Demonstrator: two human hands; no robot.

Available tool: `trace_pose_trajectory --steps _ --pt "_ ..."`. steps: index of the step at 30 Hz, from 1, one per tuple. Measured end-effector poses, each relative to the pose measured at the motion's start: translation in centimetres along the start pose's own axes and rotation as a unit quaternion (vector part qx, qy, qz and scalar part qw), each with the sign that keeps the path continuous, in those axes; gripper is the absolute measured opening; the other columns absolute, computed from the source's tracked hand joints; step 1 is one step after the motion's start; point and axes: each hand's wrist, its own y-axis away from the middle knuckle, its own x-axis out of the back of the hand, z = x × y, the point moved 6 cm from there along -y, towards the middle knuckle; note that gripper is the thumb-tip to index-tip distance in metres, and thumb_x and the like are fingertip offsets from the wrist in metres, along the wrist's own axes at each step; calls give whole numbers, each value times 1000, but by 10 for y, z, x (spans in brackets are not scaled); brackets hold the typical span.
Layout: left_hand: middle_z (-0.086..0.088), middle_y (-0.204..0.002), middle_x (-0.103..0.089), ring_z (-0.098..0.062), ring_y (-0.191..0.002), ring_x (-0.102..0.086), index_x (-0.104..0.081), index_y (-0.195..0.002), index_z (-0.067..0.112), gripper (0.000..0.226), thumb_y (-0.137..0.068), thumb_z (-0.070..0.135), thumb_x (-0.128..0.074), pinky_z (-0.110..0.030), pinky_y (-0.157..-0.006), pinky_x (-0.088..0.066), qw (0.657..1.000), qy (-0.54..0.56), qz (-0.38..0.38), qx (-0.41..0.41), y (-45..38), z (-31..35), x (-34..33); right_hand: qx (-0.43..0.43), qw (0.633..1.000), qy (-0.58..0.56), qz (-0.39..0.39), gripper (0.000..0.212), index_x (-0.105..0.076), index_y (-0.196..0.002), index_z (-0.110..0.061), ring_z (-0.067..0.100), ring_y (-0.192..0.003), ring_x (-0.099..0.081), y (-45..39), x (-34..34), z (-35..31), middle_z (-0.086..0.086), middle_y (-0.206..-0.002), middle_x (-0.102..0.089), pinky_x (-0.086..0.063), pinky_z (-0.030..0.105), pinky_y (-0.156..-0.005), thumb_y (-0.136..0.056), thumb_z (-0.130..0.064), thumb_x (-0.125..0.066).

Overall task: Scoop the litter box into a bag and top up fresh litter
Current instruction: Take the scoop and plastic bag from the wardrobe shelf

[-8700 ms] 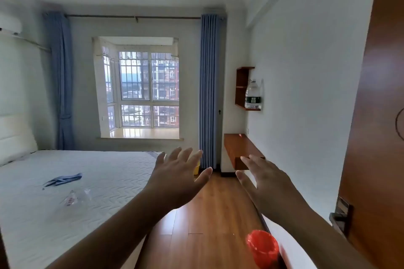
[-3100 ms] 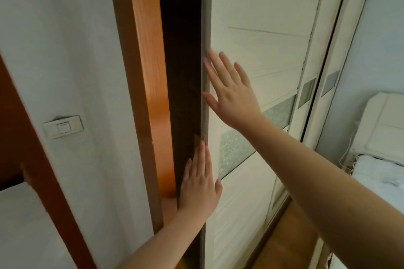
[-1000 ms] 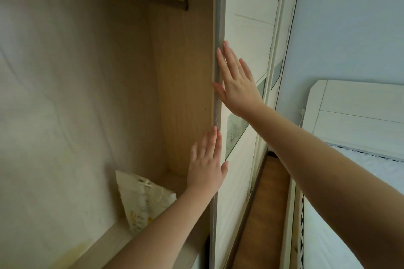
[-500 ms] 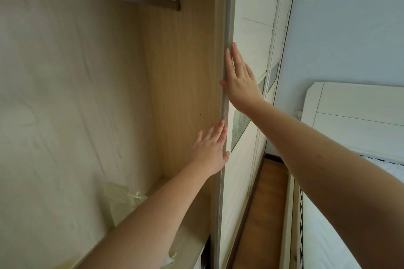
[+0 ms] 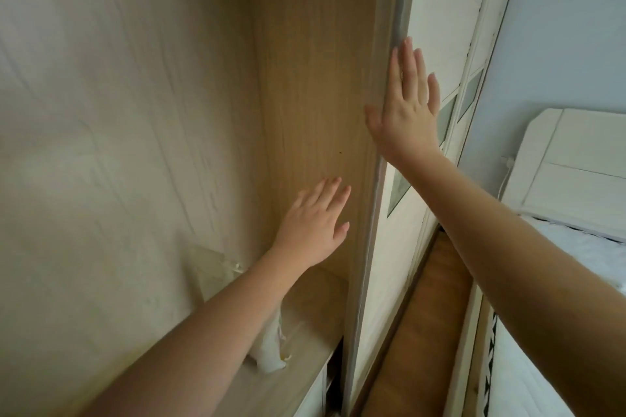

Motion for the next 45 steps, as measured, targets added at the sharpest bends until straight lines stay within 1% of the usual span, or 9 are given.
trace_pose_trajectory --steps 5,10,13,20,25,32,38,40,45 --pt "-5 -159 -26 -24 -147 -21 -19 -153 20 63 -98 50 -24 -48 -119 -21 996 -14 -28 89 82 -57 -27 25 998 -56 11 74 -7 -153 -18 22 -148 1 42 -22 -50 3 -161 -7 0 43 -119 -91 -34 -45" --pt "-5 -158 -28 -24 -147 -20 -23 -152 19 61 -98 45 -31 -47 -118 -20 970 -8 -89 227 171 -116 -70 91 986 -123 -62 66 -21 -151 -15 26 -148 -5 100 -65 -134 7 -159 -16 -1 43 -117 -92 -33 -45" --pt "-7 -155 -35 -25 -145 -27 -26 -151 16 62 -97 43 -36 -49 -115 -25 949 4 -102 300 212 -140 -94 125 974 -153 -110 63 -25 -150 -13 26 -148 -7 138 -91 -180 7 -158 -20 -3 44 -118 -94 -34 -46" --pt "-3 -164 -9 -23 -150 -5 -7 -155 18 62 -101 44 -22 -48 -119 -10 883 28 -227 410 318 -163 -168 138 943 -213 -213 63 -24 -150 -15 25 -148 -9 225 -140 -255 6 -158 -21 -7 45 -118 -95 -35 -45" --pt "-2 -164 -7 -22 -150 -3 -7 -155 18 62 -101 43 -24 -47 -119 -10 850 35 -253 460 356 -168 -185 158 918 -235 -278 62 -25 -150 -15 23 -148 -9 276 -171 -278 3 -159 -21 -10 46 -118 -95 -35 -46" --pt "-5 -162 -15 -24 -148 -15 -13 -155 17 63 -100 41 -33 -48 -117 -19 818 9 -237 525 401 -178 -193 246 848 -295 -364 62 -27 -149 -14 23 -147 -13 326 -214 -299 3 -157 -25 -14 47 -118 -94 -36 -46" --pt "-7 -158 -29 -26 -146 -24 -27 -152 16 62 -97 39 -43 -50 -114 -25 776 -24 -231 587 456 -157 -200 319 784 -319 -425 60 -27 -150 -15 21 -147 -12 383 -242 -324 2 -158 -22 -11 45 -118 -96 -36 -44" --pt "-8 -157 -32 -27 -145 -27 -30 -151 16 61 -96 39 -44 -51 -112 -28 751 -31 -239 615 480 -149 -208 335 759 -329 -451 60 -27 -150 -15 21 -147 -13 413 -248 -333 1 -157 -23 -14 45 -118 -96 -35 -44" --pt "-8 -159 -27 -27 -146 -25 -25 -153 17 66 -95 42 -44 -49 -112 -27 663 -27 -259 702 549 -129 -245 308 709 -335 -539 52 -48 -137 -13 27 -128 -46 506 -271 -358 6 -137 -51 -34 40 -103 -89 -31 -56"
